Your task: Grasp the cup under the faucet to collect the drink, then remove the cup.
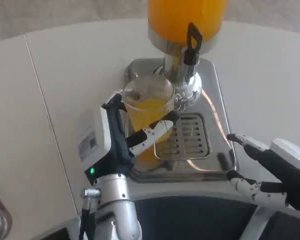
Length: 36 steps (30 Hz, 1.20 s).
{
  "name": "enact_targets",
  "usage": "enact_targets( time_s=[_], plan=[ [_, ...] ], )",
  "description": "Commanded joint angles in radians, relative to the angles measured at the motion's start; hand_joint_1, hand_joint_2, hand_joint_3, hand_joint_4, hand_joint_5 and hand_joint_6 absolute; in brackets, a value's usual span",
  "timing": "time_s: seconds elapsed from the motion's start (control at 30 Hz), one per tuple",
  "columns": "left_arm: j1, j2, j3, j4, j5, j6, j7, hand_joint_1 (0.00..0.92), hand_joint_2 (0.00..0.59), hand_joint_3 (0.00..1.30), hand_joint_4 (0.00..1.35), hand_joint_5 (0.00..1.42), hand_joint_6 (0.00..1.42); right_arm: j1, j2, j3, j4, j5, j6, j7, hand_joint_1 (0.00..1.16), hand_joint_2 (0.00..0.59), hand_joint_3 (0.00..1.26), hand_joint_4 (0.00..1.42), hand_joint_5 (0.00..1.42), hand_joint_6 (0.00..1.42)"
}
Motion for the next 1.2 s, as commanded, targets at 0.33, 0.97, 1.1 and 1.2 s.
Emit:
enact_targets(
  time_s=[0.33, 0.97, 1.1, 1.2],
  plan=[
    [0.138, 0.123, 0.076, -0.257, 0.016, -0.048, -0.094, 0.515, 0.061, 0.97, 1.1, 1.32, 1.42, -0.13, -0.041, 0.113, -0.007, -0.1, 0.026, 0.088, 0.45, 0.53, 0.0, 0.0, 0.0, 0.0],
    [0.456, 0.227, 0.229, -0.693, -0.014, -0.128, -0.307, 0.506, 0.072, 0.98, 1.12, 1.34, 1.42, -0.257, 0.001, 0.246, 0.027, -0.16, 0.008, 0.14, 0.4, 0.518, 0.0, 0.0, 0.0, 0.0],
    [0.532, 0.225, 0.269, -0.779, -0.025, -0.146, -0.349, 0.505, 0.072, 0.98, 1.12, 1.34, 1.42, -0.269, 0.01, 0.266, 0.021, -0.179, 0.018, 0.153, 0.39, 0.517, 0.0, 0.0, 0.0, 0.0],
    [0.591, 0.215, 0.293, -0.835, -0.031, -0.159, -0.375, 0.505, 0.073, 0.98, 1.12, 1.34, 1.42, -0.282, 0.025, 0.286, 0.01, -0.2, 0.024, 0.168, 0.39, 0.519, 0.0, 0.0, 0.0, 0.0]
  ],
)
